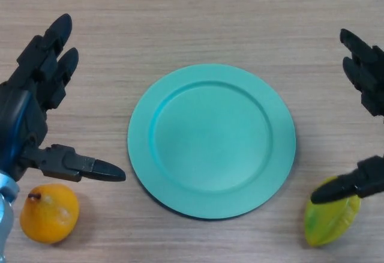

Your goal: Pick up the yellow starfruit and place it on the plate

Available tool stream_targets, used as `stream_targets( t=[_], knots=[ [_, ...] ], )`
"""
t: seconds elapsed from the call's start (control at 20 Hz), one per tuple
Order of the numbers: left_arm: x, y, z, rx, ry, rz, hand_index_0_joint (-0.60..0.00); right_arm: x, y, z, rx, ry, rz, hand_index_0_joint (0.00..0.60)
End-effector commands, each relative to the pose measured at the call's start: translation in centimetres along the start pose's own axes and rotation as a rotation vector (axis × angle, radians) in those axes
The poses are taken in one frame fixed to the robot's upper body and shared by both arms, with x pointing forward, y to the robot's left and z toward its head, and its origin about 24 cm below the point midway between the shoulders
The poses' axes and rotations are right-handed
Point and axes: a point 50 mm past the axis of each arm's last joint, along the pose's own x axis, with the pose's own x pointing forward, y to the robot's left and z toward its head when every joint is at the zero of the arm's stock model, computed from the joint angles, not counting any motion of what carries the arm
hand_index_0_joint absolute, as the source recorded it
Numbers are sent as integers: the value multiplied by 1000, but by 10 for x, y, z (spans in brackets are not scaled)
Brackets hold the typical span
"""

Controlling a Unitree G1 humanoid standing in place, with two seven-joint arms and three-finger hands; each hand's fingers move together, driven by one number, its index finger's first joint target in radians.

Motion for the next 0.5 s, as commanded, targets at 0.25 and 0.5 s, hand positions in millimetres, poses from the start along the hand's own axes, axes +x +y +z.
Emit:
stream_targets(
  t=[0.25, 0.5],
  knots=[
    [1, 8, 32, 106, -193, 41, 0, -22, -8, 12, -164, -175, 153, 0],
    [2, 6, 33, 124, -197, 30, 0, -25, 5, -9, -396, -185, 213, 0]
  ],
)
